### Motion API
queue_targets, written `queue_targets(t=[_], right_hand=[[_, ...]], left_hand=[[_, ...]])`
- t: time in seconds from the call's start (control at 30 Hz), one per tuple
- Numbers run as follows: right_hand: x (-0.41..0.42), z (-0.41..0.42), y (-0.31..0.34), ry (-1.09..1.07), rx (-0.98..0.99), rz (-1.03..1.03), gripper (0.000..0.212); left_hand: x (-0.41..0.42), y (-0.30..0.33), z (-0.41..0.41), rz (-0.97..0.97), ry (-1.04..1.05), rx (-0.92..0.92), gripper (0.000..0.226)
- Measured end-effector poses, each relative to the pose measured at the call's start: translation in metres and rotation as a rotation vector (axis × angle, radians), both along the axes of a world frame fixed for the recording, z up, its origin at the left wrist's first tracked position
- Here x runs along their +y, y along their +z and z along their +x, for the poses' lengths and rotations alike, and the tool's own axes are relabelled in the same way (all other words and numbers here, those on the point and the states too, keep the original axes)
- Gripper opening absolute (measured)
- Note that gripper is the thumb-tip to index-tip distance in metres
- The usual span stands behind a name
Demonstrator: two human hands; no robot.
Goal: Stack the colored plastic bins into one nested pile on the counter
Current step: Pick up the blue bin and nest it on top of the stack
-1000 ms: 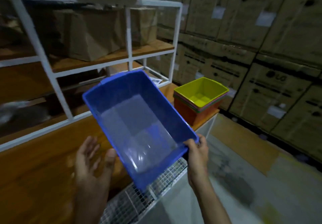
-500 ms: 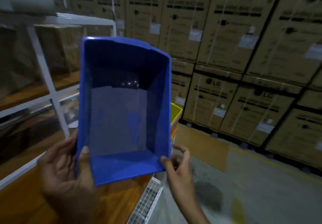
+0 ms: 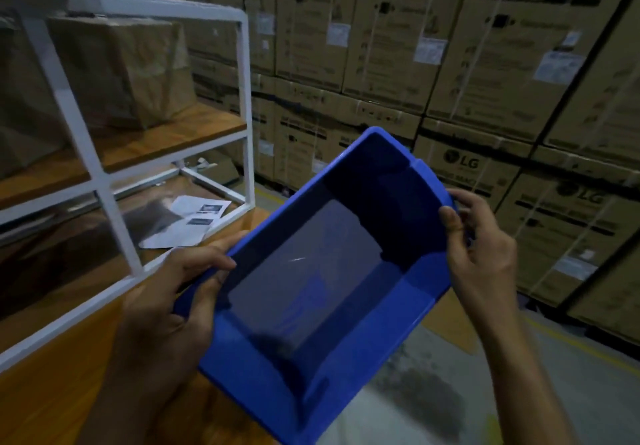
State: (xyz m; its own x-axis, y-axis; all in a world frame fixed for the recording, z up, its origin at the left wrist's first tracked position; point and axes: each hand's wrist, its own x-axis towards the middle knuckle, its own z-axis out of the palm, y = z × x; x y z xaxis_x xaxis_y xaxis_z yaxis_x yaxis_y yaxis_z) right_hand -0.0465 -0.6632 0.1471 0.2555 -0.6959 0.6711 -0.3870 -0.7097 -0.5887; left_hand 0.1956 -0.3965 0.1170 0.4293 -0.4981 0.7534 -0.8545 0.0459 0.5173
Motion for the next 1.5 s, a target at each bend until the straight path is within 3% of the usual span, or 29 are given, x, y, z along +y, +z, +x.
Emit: queue_targets(t=[0.13,0.27,0.4,0.67,0.9,1.1,1.3,1.43,1.5], right_hand=[[-0.058,0.02,-0.004,0.05,-0.014,0.007,0.035],[-0.14,0.044,-0.032,0.06,-0.041,-0.039,0.028],[-0.222,0.058,-0.055,0.079,-0.068,0.12,0.023],[-0.315,0.093,-0.089,0.24,0.201,0.253,0.028],[-0.343,0.126,-0.101,0.332,0.397,0.317,0.031],[-0.365,0.156,-0.12,0.31,0.649,0.395,0.044],[-0.378,0.178,-0.147,0.412,0.686,0.573,0.049],[-0.382,0.187,-0.151,0.599,0.609,0.717,0.061],[-0.38,0.191,-0.156,0.624,0.552,0.901,0.063]], left_hand=[[-0.046,0.012,0.008,0.017,0.05,0.024,0.034],[-0.111,0.015,0.004,0.022,0.186,0.201,0.049],[-0.175,-0.003,-0.015,-0.096,0.42,0.49,0.034],[-0.24,-0.046,-0.066,0.064,0.569,0.629,0.021],[-0.248,-0.062,-0.08,0.057,0.665,0.762,0.034],[-0.247,-0.085,-0.072,0.208,0.793,0.873,0.044],[-0.238,-0.118,-0.047,0.228,0.853,0.974,0.053],[-0.242,-0.145,-0.014,0.222,0.885,1.075,0.096],[-0.254,-0.15,-0.004,0.202,0.873,1.115,0.095]])
